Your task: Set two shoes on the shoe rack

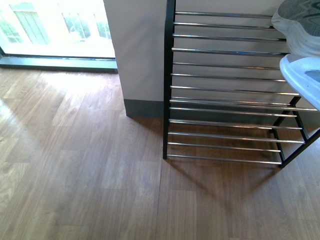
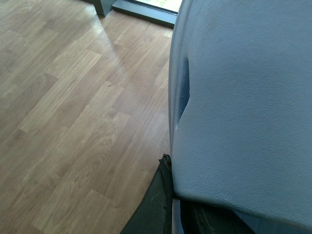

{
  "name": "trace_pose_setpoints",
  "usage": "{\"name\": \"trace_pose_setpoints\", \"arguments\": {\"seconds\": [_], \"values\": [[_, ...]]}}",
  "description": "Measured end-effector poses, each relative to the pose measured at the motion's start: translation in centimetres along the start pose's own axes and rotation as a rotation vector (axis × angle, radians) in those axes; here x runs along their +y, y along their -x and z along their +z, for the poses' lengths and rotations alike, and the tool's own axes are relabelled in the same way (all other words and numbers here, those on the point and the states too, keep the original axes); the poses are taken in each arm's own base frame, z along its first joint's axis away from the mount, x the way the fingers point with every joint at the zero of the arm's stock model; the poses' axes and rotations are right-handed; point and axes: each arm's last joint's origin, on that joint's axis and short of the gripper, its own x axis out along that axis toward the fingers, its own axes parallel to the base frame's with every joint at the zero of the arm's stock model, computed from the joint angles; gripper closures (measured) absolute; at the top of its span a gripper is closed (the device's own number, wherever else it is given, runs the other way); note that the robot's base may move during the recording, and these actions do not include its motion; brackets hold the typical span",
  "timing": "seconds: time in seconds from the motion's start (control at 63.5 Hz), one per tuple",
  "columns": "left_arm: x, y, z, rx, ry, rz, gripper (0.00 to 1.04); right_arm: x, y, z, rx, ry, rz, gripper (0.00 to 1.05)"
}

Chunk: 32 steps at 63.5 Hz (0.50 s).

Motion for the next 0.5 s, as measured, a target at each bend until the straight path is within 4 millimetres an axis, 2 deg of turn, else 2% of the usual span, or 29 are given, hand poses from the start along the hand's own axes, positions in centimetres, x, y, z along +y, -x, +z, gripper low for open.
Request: {"name": "trace_pose_setpoints", "arguments": {"seconds": [0.504], "values": [[0.01,0.01,0.0,-0.001,0.0,0.0,1.03,0.0,0.0,-0.04,0.001,0.0,0.0,1.03]]}}
